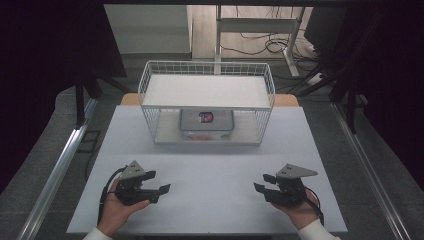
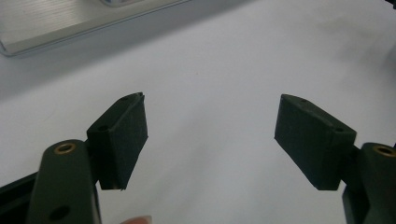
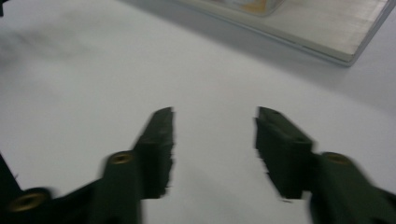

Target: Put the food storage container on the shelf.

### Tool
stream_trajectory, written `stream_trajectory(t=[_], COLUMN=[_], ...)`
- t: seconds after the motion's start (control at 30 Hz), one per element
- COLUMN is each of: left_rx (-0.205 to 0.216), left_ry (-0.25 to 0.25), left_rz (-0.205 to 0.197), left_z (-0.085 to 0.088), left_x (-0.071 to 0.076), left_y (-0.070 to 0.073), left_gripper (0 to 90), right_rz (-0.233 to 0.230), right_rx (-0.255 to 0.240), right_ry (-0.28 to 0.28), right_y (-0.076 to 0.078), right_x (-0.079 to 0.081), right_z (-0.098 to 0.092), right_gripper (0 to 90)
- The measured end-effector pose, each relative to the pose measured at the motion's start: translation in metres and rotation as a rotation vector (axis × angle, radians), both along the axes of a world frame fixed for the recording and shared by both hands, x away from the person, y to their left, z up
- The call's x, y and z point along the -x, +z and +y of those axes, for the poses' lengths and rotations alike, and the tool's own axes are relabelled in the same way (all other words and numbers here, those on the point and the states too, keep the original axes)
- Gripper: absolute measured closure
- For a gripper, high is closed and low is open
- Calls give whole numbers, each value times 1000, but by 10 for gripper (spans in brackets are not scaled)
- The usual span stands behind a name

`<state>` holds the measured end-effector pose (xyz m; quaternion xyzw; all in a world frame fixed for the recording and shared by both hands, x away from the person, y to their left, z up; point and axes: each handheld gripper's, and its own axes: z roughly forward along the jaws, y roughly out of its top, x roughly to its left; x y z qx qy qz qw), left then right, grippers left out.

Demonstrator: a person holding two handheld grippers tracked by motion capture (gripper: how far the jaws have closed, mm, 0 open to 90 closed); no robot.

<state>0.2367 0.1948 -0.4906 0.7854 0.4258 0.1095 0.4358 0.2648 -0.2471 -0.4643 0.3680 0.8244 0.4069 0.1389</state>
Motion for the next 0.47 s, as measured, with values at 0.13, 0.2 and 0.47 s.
stream_trajectory(t=[0.13,0.2,0.47], left_rx=[-9,-10,-8], left_ry=[-4,-6,-1], left_rz=[-5,-4,-3], left_z=[0,0,-3], left_x=[0,0,-2], left_y=[0,-1,1], left_gripper=[251,250,243], right_rz=[-8,-21,-32], right_rx=[-21,-16,-36], right_ry=[1,-2,-27], right_y=[1,1,1], right_x=[0,1,0], right_z=[5,6,2], right_gripper=[280,251,202])
